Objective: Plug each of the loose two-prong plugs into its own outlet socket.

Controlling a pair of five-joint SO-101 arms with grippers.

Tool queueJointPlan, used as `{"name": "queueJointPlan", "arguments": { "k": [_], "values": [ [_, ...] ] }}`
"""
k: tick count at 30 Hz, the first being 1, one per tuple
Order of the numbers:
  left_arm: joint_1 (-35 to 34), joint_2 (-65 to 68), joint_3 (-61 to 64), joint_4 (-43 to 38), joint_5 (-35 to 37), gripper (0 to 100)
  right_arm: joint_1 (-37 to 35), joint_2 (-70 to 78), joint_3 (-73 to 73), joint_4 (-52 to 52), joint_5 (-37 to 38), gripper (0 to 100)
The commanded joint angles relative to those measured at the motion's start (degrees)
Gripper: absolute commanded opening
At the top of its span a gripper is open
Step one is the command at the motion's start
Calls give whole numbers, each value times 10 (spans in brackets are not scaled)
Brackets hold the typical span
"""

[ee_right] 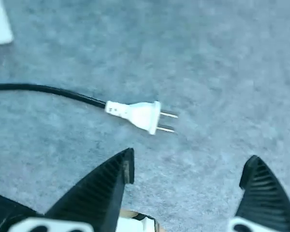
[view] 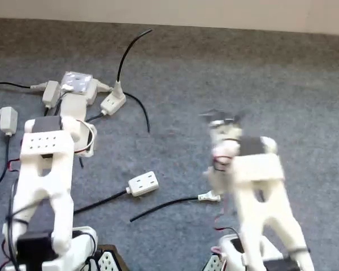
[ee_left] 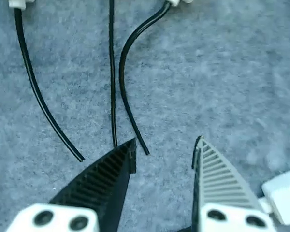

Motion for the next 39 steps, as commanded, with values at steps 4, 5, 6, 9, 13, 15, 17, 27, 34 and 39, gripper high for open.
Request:
{"name": "queueJointPlan", "arguments": {
  "k": [4, 5, 6, 9, 13, 15, 17, 27, 34, 39],
  "values": [
    [-29, 37, 29, -106, 35, 197, -30, 13, -38, -2, -113, 175],
    [-29, 37, 30, -110, 39, 197, -22, 13, -37, -12, -105, 141],
    [-29, 37, 33, -113, 39, 197, -19, 13, -37, -20, -104, 121],
    [-29, 37, 34, -113, 39, 197, -29, 8, -17, -44, -154, 116],
    [-29, 37, 36, -113, 39, 197, -84, 9, 35, -95, 65, 116],
    [-29, 37, 38, -111, 39, 197, -87, 7, 56, -117, 295, 116],
    [-29, 37, 49, -113, 38, 196, -87, 14, 66, -151, 460, 116],
    [-22, 37, 51, -130, 37, 194, -35, 7, 170, -220, 630, 112],
    [-22, 37, 54, -135, 37, 194, -41, 14, 240, -334, 622, 116],
    [-22, 37, 54, -135, 37, 194, -38, 15, 248, -379, 621, 116]
  ]
}}
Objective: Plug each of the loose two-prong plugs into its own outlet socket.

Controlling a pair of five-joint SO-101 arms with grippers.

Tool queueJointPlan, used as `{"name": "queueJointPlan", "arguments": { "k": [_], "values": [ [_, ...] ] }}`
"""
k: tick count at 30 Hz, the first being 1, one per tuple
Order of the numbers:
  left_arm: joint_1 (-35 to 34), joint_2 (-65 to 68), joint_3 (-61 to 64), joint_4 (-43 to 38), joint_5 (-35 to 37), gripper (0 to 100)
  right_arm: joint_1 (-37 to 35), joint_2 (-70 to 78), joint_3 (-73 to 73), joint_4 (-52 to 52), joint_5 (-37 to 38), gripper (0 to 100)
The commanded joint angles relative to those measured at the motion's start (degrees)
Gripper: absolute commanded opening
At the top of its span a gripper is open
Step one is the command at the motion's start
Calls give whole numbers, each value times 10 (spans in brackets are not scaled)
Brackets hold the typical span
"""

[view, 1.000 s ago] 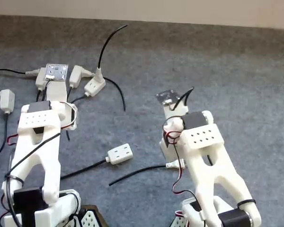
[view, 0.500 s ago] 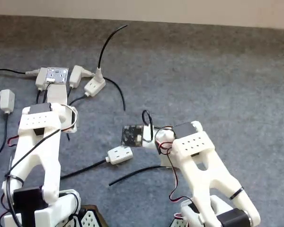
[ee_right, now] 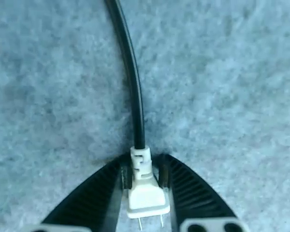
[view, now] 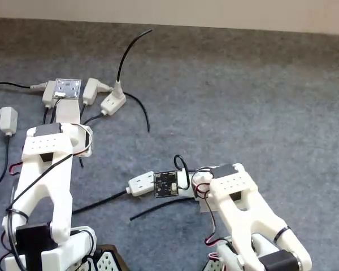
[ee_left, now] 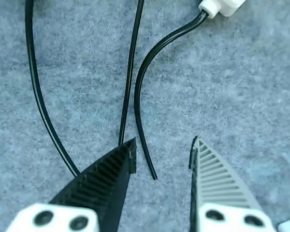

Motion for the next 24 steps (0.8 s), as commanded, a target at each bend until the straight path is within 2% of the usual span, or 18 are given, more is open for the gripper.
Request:
{"name": "queueJointPlan", "arguments": {
  "k": [1, 6, 9, 13, 16, 18, 20, 24],
  "values": [
    [0, -3, -2, -7, 4, 194, 5, 0, 7, -31, 7, 116],
    [0, -3, -2, -7, 4, 194, 0, -1, 37, -32, 4, 101],
    [0, -3, -1, -7, 4, 194, 0, -1, 57, -32, 5, 3],
    [9, -2, 8, -10, 4, 194, 6, -7, 59, -31, -11, 6],
    [48, -5, 13, -7, 2, 194, 18, -16, 12, -27, -97, 6],
    [67, -12, -5, 9, -34, 196, 31, -38, -53, 3, -165, 5],
    [78, -28, -53, 69, -76, 196, 36, -72, -131, 57, -207, 5],
    [86, -93, -162, 162, -79, 196, 31, -138, -289, 178, -312, 5]
  ]
}}
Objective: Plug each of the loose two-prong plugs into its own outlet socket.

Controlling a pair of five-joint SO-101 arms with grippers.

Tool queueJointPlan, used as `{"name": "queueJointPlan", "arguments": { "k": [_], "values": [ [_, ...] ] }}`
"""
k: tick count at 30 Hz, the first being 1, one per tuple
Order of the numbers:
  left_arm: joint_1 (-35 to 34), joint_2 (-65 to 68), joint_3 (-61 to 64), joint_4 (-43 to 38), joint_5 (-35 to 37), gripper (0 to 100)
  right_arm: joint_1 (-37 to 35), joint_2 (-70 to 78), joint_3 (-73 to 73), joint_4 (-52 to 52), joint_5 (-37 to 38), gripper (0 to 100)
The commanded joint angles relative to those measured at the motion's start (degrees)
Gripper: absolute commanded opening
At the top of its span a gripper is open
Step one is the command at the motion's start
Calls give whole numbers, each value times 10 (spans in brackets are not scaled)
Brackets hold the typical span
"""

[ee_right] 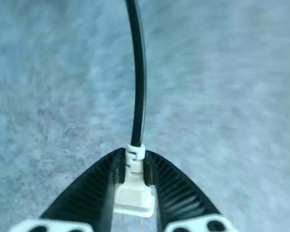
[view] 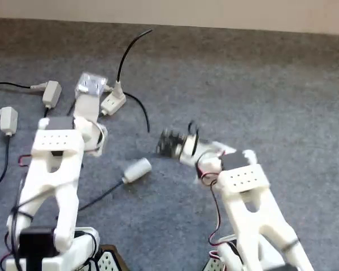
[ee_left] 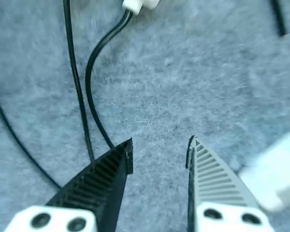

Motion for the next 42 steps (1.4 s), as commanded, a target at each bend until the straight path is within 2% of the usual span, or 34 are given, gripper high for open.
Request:
{"name": "queueJointPlan", "arguments": {
  "k": [1, 6, 9, 12, 15, 17, 21, 26, 27, 30, 32, 38, 42],
  "values": [
    [15, -95, -136, 87, -11, 196, 0, -65, -166, 99, -104, 5],
    [16, -235, -166, 98, -11, 197, -48, -88, -264, 193, -170, 5],
    [38, -325, -129, 116, -12, 197, -88, -86, -288, 198, -268, 5],
    [67, -418, -79, 140, -14, 197, -127, -85, -278, 169, -387, 5],
    [86, -512, -35, 171, -15, 197, -156, -86, -249, 145, -445, 5],
    [102, -569, -2, 195, -15, 197, -162, -86, -225, 102, -510, 5],
    [153, -677, 78, 214, -45, 208, -160, -84, -184, 22, -547, 5],
    [158, -764, 163, 213, -51, 365, -163, -34, -180, -1, -619, 5],
    [159, -772, 178, 211, -52, 379, -169, -15, -188, -2, -647, 5],
    [159, -793, 212, 202, -68, 380, -216, 42, -235, 3, -803, 5],
    [156, -802, 234, 190, -85, 382, -234, 71, -267, 7, -865, 5],
    [155, -818, 255, 176, -85, 380, -239, 107, -366, 53, -868, 5],
    [155, -816, 270, 133, -84, 379, -274, 108, -403, 137, -868, 5]
  ]
}}
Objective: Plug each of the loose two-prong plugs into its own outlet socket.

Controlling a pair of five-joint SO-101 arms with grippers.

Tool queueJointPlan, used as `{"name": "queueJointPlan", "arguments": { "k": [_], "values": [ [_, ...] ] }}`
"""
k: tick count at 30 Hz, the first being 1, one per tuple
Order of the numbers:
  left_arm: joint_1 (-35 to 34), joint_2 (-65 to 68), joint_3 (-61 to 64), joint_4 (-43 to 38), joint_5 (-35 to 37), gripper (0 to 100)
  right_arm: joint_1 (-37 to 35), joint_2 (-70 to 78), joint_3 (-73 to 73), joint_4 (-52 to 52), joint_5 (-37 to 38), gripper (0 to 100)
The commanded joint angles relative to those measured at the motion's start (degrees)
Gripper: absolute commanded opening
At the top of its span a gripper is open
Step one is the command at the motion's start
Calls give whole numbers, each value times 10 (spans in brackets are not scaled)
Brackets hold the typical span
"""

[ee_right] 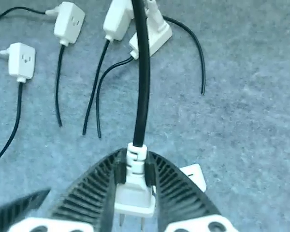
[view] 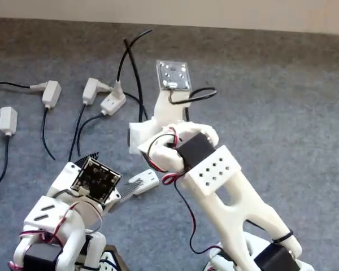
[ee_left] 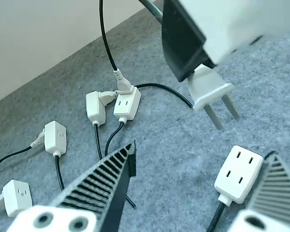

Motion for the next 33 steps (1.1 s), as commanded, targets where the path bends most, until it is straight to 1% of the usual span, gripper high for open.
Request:
{"name": "queueJointPlan", "arguments": {
  "k": [1, 3, 4, 7, 10, 12, 15, 16, 18, 20, 22, 25, 27, 29, 31, 33],
  "values": [
    [0, 0, 18, -53, 2, 379, -41, -5, -53, 78, -6, 5],
    [-18, 0, 46, -85, 5, 379, -73, -6, -57, 129, -2, 5],
    [-29, 0, 62, -101, 5, 379, -84, -7, -62, 153, 13, 5],
    [-60, 0, 101, -135, 5, 379, -89, -26, -75, 196, 54, 5],
    [-65, 0, 116, -143, 5, 379, -85, -64, -73, 205, 98, 5],
    [-65, 0, 116, -143, 5, 379, -84, -91, -64, 207, 178, 5],
    [-65, 0, 116, -143, 4, 379, -84, -136, -15, 203, 358, 5],
    [-65, 0, 116, -142, 4, 379, -84, -148, 3, 201, 383, 5],
    [-66, 0, 118, -142, 4, 379, -81, -176, 46, 182, 385, 5],
    [-66, -1, 118, -142, 4, 379, -58, -194, 93, 158, 388, 5],
    [-68, -1, 118, -145, 4, 379, -21, -203, 137, 124, 393, 5],
    [-98, 0, 125, -153, 4, 379, 51, -204, 217, 66, 440, 5],
    [-125, 0, 145, -175, 4, 379, 105, -205, 259, 20, 451, 5],
    [-138, 0, 171, -194, 4, 379, 147, -206, 279, -14, 469, 5],
    [-138, 0, 197, -203, 4, 379, 192, -204, 262, -20, 517, 5],
    [-138, -4, 218, -203, 6, 379, 230, -199, 240, 24, 597, 8]
  ]
}}
